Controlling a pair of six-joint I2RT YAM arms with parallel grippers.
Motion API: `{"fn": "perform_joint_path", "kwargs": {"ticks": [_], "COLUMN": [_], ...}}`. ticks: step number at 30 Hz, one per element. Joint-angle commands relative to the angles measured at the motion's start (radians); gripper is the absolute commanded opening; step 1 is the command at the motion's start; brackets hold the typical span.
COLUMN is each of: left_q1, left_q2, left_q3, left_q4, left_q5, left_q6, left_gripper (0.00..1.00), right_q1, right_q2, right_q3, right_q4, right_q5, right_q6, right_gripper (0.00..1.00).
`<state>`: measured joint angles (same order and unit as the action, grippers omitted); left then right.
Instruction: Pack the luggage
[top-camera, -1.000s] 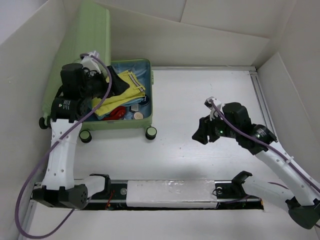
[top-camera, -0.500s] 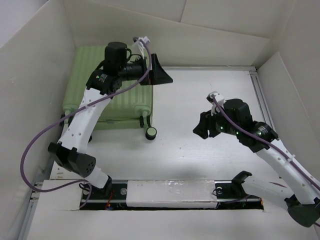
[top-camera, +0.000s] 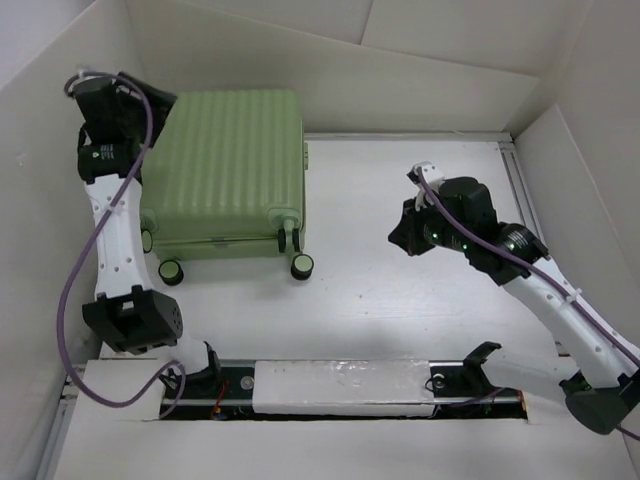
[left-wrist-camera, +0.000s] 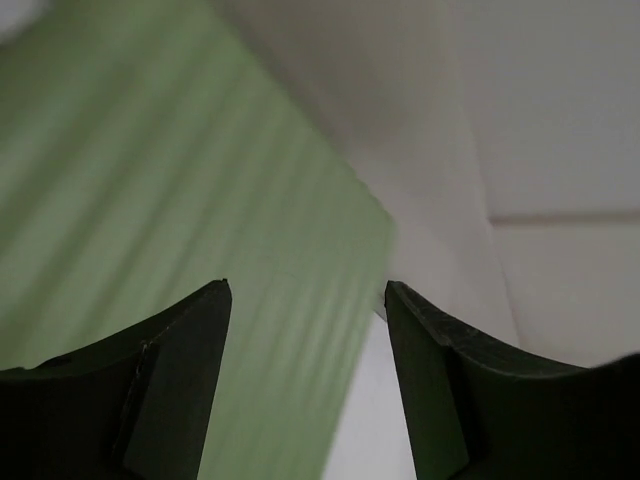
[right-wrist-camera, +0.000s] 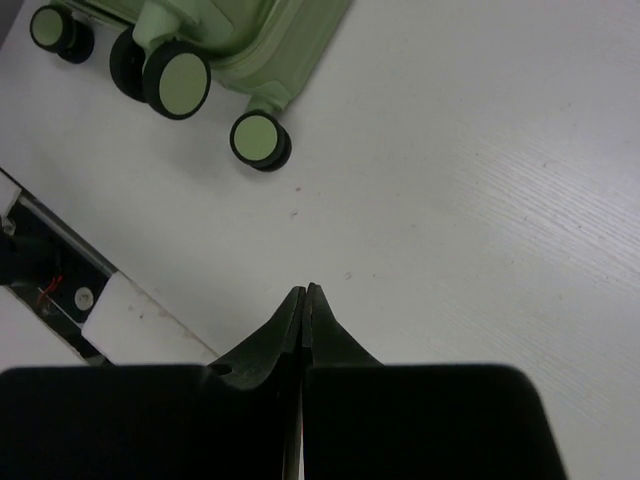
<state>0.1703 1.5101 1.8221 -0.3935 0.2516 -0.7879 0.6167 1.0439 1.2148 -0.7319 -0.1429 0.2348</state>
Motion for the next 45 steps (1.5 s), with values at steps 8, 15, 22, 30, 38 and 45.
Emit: {"fn": "perform_joint_path", "kwargs": {"ticks": [8,15,22,30,38,45], "left_q1": [0.215,0.302,0.255,0.151,0.009,-0.135], "left_q2": [0.381,0.544,0.616,0.567,0.507,0.447], "left_q3": [0.46,0.444,0.306,0.082,-0.076,-0.148], "left_q4": [-0.269,-0.265,-0.237,-0.133,-0.061,-0.036], "left_q5": [-0.221,-0.1,-0.057,-0.017,0.032,0.113], "left_q6": [-0.057,-0.044,0.01,0.059,0.09,0.122], "left_gripper": [0.57,0.56,0.56,0.55,0.55,0.52], "right_q1": [0.008,-0.02,-0.029,-0.063,-0.054,-0.054], "right_q2": [0.309,0.609,0.932,1.077,0.935,0.578], "right_q3": [0.268,0.457,0.688,0.713,0.45,0.187], "right_q4": [0.201,0.35,0.431,0.56,0.67,0.632], "right_q5": [-0.009,-0.124,-0.233,-0.357,-0.435,-0.321], "right_q6": [0.037,0.083,0.153,0.225,0.244,0.232], "right_gripper": [0.0,0.75,0.98,1.0,0.81,0.77]}}
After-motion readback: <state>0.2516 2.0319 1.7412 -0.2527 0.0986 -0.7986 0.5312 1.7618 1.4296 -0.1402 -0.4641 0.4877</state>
